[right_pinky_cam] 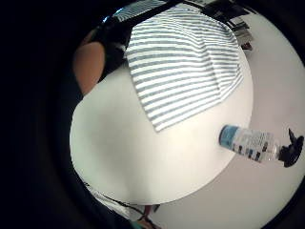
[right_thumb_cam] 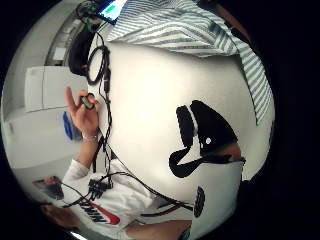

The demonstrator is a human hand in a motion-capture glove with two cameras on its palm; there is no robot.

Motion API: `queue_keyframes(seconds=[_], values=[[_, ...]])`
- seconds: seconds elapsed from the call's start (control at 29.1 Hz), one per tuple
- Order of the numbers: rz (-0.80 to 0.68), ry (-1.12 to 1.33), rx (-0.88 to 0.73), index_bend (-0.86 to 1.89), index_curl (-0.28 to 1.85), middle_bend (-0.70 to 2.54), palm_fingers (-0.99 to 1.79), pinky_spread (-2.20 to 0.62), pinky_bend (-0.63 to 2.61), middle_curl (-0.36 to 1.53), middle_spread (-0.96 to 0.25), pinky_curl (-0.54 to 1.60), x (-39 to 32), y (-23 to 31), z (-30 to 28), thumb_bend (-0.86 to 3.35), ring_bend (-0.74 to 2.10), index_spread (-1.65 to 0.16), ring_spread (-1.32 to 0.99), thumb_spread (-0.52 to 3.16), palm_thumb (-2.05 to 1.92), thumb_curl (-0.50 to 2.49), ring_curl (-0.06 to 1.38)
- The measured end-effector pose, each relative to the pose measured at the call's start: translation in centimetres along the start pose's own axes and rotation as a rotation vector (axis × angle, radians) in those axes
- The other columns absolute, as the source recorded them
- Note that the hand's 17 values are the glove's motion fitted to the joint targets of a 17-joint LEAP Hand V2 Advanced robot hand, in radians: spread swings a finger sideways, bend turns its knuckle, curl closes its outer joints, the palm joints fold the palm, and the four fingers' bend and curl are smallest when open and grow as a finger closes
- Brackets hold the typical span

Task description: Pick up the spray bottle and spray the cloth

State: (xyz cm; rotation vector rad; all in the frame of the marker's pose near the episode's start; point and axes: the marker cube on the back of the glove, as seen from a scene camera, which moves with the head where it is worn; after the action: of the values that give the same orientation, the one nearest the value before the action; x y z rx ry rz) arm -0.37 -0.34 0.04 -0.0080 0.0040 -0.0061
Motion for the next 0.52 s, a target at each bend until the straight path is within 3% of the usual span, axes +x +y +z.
queue_keyframes(seconds=[0.38, 0.52], values=[[-0.034, -0.012, 0.011, 0.1, 0.11, 0.34, 0.51, 0.14, 0.51, 0.2, -0.03, 0.24, -1.2, -0.7, -0.8, 0.35, 0.38, -0.34, 0.0, 0.88, 0.61, 0.18, 0.2], [-0.125, -0.031, 0.042, 0.1, 0.12, 0.34, 0.5, 0.15, 0.51, 0.23, -0.03, 0.26, -5.2, -2.1, -2.3, 0.33, 0.38, -0.36, 0.0, 0.98, 0.62, 0.2, 0.22]])
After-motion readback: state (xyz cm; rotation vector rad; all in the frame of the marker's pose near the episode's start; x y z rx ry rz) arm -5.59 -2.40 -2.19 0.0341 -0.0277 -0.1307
